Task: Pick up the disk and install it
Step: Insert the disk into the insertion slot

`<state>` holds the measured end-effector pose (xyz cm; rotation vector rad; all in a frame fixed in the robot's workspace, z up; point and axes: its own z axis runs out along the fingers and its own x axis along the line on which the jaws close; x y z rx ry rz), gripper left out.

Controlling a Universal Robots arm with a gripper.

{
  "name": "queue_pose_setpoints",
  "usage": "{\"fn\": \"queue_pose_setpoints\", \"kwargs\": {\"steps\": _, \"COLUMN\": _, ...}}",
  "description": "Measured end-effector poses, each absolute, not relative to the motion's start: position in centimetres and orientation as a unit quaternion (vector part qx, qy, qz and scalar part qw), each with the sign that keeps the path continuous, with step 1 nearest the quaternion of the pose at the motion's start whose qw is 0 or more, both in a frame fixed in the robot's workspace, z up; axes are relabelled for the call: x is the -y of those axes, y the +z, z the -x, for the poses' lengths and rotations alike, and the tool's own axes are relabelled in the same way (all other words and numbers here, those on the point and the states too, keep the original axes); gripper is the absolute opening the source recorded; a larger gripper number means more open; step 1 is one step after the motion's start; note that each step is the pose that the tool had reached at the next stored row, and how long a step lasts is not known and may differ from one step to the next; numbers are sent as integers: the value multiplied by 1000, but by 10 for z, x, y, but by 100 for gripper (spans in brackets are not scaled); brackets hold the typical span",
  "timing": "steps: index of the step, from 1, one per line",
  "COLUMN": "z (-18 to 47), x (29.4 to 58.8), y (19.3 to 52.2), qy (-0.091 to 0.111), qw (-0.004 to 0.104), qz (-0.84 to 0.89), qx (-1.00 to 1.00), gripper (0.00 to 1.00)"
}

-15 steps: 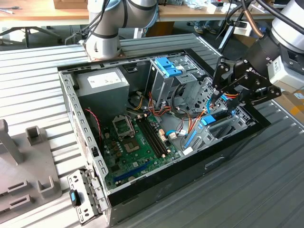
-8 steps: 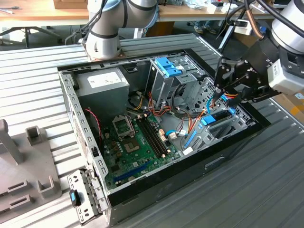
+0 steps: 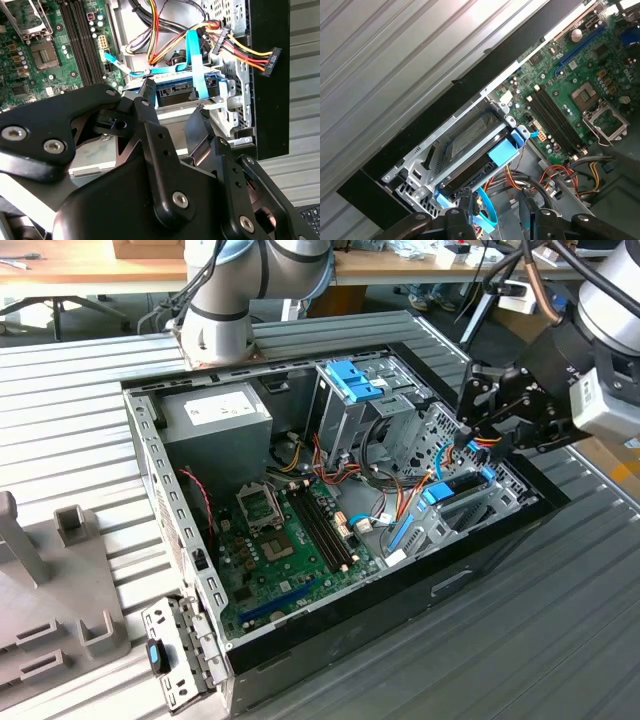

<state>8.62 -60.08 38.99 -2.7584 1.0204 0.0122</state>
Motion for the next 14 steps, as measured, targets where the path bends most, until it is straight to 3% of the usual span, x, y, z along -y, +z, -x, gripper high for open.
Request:
{"fn": "queue_pose_setpoints", "kwargs": {"steps": 10, "z": -121, "x": 601, "y": 390, "qy": 10, "qw": 101, "qz": 951, "qx": -291, "gripper": 50}}
{"fn": "queue_pose_setpoints", "kwargs": {"steps": 14, "z": -121, "x": 601, "y": 390, "qy": 6, "qw": 109, "qz": 951, "qx": -289, "gripper": 50}}
